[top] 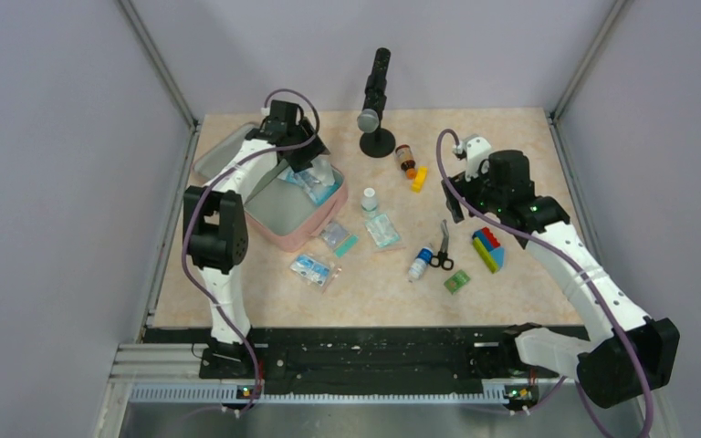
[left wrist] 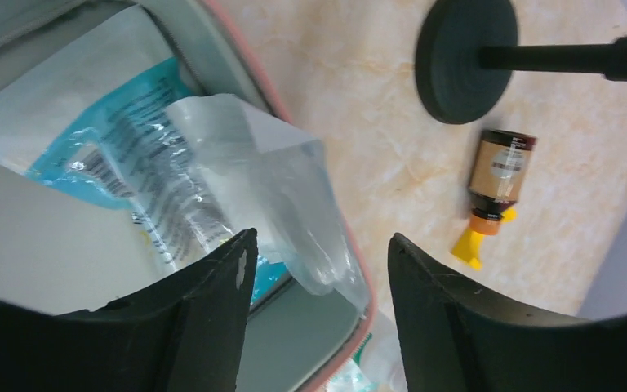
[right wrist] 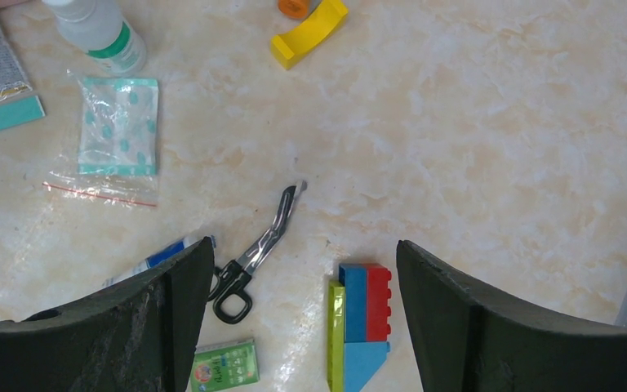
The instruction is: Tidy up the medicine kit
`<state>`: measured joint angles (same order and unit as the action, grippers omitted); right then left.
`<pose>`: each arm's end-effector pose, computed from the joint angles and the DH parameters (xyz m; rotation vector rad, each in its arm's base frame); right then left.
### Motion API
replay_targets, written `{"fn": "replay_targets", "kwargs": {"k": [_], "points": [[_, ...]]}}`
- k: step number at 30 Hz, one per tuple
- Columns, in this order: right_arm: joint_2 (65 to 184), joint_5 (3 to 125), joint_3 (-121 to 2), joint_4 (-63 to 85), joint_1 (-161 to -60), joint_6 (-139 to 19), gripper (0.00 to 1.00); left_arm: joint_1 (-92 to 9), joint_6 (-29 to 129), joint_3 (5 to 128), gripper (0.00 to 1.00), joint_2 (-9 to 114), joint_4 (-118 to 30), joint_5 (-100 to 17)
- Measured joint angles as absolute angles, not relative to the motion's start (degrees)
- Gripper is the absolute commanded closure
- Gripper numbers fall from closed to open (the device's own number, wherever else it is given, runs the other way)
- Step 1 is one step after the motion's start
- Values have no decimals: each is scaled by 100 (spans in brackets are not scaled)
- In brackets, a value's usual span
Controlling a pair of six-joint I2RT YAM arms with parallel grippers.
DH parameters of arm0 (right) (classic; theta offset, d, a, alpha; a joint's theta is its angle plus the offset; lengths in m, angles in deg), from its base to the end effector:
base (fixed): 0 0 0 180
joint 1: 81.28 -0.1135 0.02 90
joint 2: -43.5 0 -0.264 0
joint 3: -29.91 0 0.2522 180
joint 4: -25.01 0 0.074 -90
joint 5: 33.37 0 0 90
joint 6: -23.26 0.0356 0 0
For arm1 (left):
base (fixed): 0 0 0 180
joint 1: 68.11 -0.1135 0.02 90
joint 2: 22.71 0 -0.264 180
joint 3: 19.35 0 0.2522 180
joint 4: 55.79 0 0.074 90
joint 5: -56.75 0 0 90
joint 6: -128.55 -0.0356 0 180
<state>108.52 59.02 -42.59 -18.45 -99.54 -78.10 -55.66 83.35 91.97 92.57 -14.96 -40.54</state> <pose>0.2343 0.0789 0.3213 -0.5850 2.1212 0.1133 0.4501 -0.1040 0.2578 -0.6163 2.3568 -0.6219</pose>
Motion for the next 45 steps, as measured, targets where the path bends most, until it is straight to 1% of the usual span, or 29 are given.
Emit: {"fn": "replay_targets", "kwargs": {"k": [2,4,7,10,15,19,23,25,27,28,29,30,31,37,39,45], "points": [[10832,5904,-4235,-1838,-9954,-7810,19,-5571,8317,9197,39,9338,-1387,-3897],[10826,5906,-4231,-1838,-9954,-7810,19,-5588,8315,9202,47,9393,-1343,-3781],[10815,5906,-4211,-1832,-9954,-7810,19,-5606,8311,9204,57,9419,-1293,-3669],[10786,5909,-4157,-1847,-9954,-7810,19,-5614,8313,9215,77,9417,-1216,-3573],[10749,5909,-4111,-1823,-9954,-7810,19,-5678,8385,9029,82,9235,-1105,-3532],[10729,5948,-4001,-1794,-9954,-7803,19,-5776,8483,8585,92,8894,-1059,-3534],[10729,5994,-3971,-1783,-9954,-7764,19,-5848,8545,8236,93,8818,-1081,-3595],[10729,6005,-3971,-1764,-9954,-7759,19,-5870,8562,8076,99,8820,-1077,-3645],[10729,6009,-3971,-1757,-9954,-7757,19,-5870,8562,7969,100,8820,-1083,-3696],[10729,6011,-3971,-1753,-9954,-7757,19,-5870,8560,7928,97,8820,-1096,-3711],[10729,6011,-3971,-1753,-9954,-7759,19,-5870,8560,7899,89,8820,-1105,-3724],[10729,6011,-3971,-1755,-9954,-7759,19,-5868,8560,7868,76,8820,-1118,-3742],[10729,6011,-3971,-1753,-9954,-7759,19,-5868,8560,7842,67,8822,-1131,-3753],[10721,6011,-3971,-1755,-9954,-7762,19,-5870,8551,7816,41,8844,-1085,-3792],[10721,6011,-3971,-1755,-9954,-7762,19,-5870,8553,7816,35,8844,-1046,-3763],[10721,6022,-3971,-1753,-9954,-7759,19,-5875,8562,7779,35,8844,-941,-3617]]}}
